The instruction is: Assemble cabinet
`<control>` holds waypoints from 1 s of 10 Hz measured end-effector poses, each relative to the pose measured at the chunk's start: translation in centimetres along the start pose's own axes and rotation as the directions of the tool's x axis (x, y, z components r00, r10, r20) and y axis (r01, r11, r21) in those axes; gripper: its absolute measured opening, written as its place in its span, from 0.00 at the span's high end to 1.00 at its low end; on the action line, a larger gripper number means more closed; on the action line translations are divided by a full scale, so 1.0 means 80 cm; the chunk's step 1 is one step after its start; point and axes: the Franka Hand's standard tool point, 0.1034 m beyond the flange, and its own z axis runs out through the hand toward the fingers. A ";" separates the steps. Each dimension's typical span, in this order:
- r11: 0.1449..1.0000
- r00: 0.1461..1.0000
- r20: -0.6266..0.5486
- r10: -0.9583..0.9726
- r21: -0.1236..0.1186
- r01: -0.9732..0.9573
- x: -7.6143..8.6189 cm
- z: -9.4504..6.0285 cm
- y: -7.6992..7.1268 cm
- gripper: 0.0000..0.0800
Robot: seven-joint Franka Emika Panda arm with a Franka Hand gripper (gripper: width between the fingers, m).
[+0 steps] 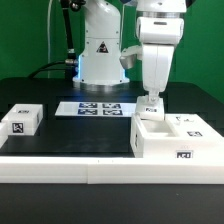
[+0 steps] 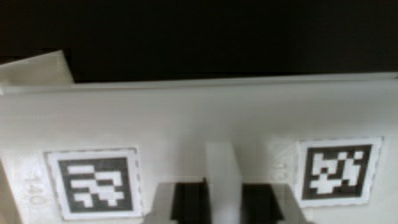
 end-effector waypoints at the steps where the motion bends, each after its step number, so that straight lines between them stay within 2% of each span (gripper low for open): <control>1: 1.000 1.000 0.000 -0.019 -0.001 0.019 0.000 0.000 0.001 0.91; 3: 0.998 0.998 0.002 -0.064 0.006 0.064 -0.003 0.001 0.001 0.91; 10: 0.993 0.993 -0.002 -0.119 0.004 0.119 -0.009 0.004 0.009 0.91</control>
Offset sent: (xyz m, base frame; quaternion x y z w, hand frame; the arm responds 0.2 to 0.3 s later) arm 0.0114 -0.0012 0.0003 -0.0112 0.0146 -0.0709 0.9973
